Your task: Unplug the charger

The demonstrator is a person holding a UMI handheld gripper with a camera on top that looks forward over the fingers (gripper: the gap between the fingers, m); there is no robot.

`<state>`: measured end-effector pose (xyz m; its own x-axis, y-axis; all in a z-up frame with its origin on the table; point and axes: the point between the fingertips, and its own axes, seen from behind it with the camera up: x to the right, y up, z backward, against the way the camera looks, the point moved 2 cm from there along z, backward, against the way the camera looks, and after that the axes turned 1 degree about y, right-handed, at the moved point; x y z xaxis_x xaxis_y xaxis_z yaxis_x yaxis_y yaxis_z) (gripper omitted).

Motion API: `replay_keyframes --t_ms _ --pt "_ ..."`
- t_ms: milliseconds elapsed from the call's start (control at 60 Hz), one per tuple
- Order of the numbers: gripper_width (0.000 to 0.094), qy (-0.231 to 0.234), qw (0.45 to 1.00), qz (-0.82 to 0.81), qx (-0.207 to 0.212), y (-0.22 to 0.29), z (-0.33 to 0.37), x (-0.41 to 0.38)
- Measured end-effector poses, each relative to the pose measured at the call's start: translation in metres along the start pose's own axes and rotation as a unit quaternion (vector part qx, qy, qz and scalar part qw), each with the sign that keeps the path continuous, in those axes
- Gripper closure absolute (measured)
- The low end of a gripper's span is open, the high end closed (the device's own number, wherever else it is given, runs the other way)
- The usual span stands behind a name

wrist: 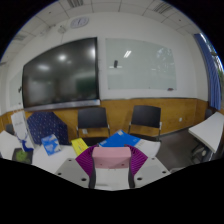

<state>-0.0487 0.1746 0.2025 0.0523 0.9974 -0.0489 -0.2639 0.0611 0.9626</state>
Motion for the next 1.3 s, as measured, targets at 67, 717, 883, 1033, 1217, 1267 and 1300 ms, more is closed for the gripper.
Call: replay_keyframes --t_ms 67,717,883,1033,1217,1267,1300 --pt "0.0492 -0.012 0.999 0.006 -0.037 -0.02 -0.001 0.031" --pt "0.0076 -0.026 0.976 -0.002 -0.218 -0.144 0.026 0.09" --pt "0.0071 -0.032 0.974 0.006 -0.225 -0.085 0.138 0.084" --pt "0.0076 -0.037 0.972 0.023 -0.231 -0.056 0.229 0.074" --pt "0.0078 -0.046 0.971 0.024 -0.232 -0.054 0.27 0.063" --pt "0.0081 -0.045 0.971 0.01 -0.234 -0.056 0.27 0.062" --pt "0.0081 -0.048 0.972 0.006 -0.232 -0.056 0.269 0.062"
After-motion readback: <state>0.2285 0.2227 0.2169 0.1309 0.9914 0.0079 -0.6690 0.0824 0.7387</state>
